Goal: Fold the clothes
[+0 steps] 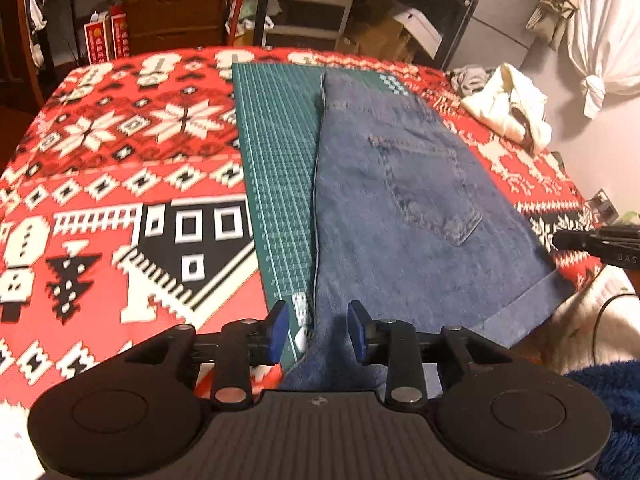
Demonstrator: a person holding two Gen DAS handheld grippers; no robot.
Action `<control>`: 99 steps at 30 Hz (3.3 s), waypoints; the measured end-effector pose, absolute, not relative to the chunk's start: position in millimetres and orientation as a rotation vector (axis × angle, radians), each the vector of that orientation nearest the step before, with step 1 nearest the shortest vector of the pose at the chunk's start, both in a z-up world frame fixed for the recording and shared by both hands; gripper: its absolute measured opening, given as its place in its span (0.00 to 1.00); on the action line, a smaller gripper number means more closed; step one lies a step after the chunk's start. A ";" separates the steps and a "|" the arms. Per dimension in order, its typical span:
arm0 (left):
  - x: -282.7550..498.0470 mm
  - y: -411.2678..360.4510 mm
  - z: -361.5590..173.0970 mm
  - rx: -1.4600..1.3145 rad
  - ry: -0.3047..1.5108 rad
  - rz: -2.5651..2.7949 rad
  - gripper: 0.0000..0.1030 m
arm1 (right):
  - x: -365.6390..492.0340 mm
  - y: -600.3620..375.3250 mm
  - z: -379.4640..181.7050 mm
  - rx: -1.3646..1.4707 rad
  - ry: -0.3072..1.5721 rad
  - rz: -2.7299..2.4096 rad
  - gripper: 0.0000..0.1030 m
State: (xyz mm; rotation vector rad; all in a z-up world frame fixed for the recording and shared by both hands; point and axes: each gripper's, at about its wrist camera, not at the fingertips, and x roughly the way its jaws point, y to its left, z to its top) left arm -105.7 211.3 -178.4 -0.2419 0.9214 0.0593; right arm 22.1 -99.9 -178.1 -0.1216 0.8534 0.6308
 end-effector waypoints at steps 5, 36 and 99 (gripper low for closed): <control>-85.9 202.3 -164.5 -0.174 0.861 0.092 0.33 | 32.2 -63.2 -168.3 -0.145 0.790 0.734 0.12; -26.0 133.0 -228.0 -0.034 0.848 0.078 1.00 | 25.4 -19.0 -229.6 -0.293 0.781 0.771 0.96; 3.4 135.1 -219.3 -0.022 1.067 0.056 1.00 | 85.9 4.1 -225.1 -0.195 0.983 0.520 0.97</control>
